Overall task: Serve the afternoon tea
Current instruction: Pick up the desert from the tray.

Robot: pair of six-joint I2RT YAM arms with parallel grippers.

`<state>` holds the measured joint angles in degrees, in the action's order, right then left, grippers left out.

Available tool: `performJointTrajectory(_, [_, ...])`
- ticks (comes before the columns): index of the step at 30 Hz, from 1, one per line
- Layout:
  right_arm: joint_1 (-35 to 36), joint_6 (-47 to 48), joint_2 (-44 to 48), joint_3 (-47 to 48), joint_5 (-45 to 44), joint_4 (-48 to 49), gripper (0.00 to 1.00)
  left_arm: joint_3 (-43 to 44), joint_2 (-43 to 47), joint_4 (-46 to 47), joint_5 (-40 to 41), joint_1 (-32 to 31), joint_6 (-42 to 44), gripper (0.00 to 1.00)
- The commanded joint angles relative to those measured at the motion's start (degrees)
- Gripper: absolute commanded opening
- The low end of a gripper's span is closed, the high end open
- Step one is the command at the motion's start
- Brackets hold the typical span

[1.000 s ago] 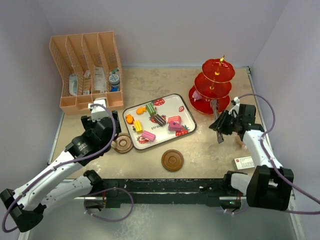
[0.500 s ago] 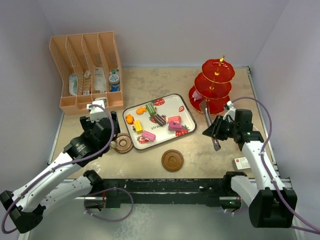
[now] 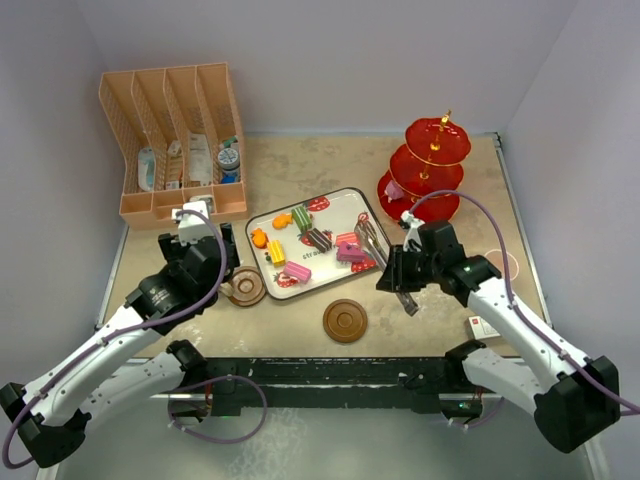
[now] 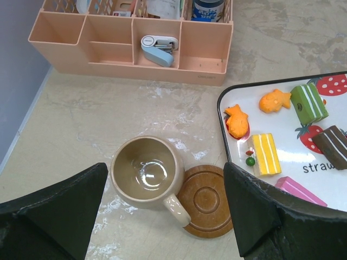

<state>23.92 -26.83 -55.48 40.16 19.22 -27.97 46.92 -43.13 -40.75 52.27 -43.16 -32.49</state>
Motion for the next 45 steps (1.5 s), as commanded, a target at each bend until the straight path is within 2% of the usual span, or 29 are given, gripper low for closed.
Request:
performJointTrajectory(1, [2.5,-3.2,-0.9,4.0,-11.1,-3.5,0.36,1.0,0.6,0.3,0.7,0.1,-1.3,0.85])
performJointTrajectory(6, [3.2,-1.3,-1.7,5.0,-11.3,-4.0,0.36,0.9,0.5,0.2,0.8,0.1,-1.4,0.85])
performJointTrajectory(11, [4.3,1.8,-1.4,4.6,3.1,1.6,0.37,1.0,0.1,0.3,0.7,0.1,-1.3,0.85])
performJointTrajectory(17, [5.6,3.0,-5.1,6.5,-3.7,-2.9,0.39,0.9,-0.2,0.2,0.8,0.1,-1.3,0.85])
performJointTrajectory(23, [6.7,0.2,-6.0,5.2,-10.0,-4.0,0.42,1.0,-0.5,0.2,0.9,0.2,-1.3,0.85])
performJointTrajectory(31, [8.0,1.3,-6.1,3.1,-3.3,-0.6,0.44,1.0,-0.9,0.1,0.8,0.2,-1.3,0.85])
performJointTrajectory(41, [8.8,-5.0,-7.2,3.2,-13.9,-0.8,0.47,1.1,-0.9,0.1,0.8,0.1,-1.2,0.85])
performJointTrajectory(45, [8.8,-5.6,-6.9,0.9,-8.1,3.5,0.48,1.1,-0.8,0.1,0.9,0.2,-1.3,0.85])
